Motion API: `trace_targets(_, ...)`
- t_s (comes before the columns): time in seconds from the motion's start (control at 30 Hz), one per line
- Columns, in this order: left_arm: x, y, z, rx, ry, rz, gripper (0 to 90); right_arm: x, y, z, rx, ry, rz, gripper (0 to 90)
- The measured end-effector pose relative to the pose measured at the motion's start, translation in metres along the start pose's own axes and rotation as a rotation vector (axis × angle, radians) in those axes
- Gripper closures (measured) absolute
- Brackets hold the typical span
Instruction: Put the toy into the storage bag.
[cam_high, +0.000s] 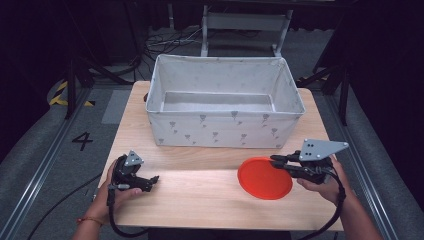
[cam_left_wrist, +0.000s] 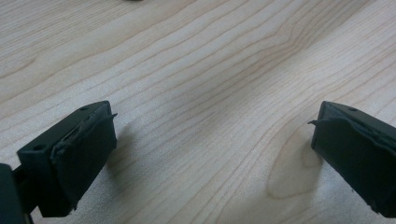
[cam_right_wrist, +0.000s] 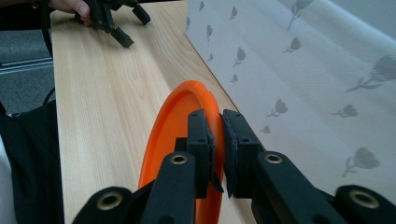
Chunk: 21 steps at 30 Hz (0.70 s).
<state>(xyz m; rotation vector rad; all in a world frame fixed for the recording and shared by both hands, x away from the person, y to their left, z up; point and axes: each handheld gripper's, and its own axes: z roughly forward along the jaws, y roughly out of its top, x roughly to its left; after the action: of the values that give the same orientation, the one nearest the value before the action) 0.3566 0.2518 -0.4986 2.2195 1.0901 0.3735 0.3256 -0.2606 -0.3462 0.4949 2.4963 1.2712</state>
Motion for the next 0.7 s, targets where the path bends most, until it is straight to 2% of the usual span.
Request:
trace_targets(0.03, 0.0, 0.0, 0.0, 0.0, -0.001, 0.001, 0.3, -0.003, 0.002, -0.008, -0.001, -0.002, -0.001, 82.4)
trace_targets(0.33, 0.0, 0.0, 0.0, 0.001, 0.001, 0.0, 0.4, -0.015, 0.018, -0.043, -0.02, -0.041, -0.017, 82.4)
trace_targets(0.7, 0.0, 0.0, 0.0, 0.0, 0.001, -0.001, 0.3, -0.027, 0.044, -0.064, -0.033, -0.074, -0.042, 82.4)
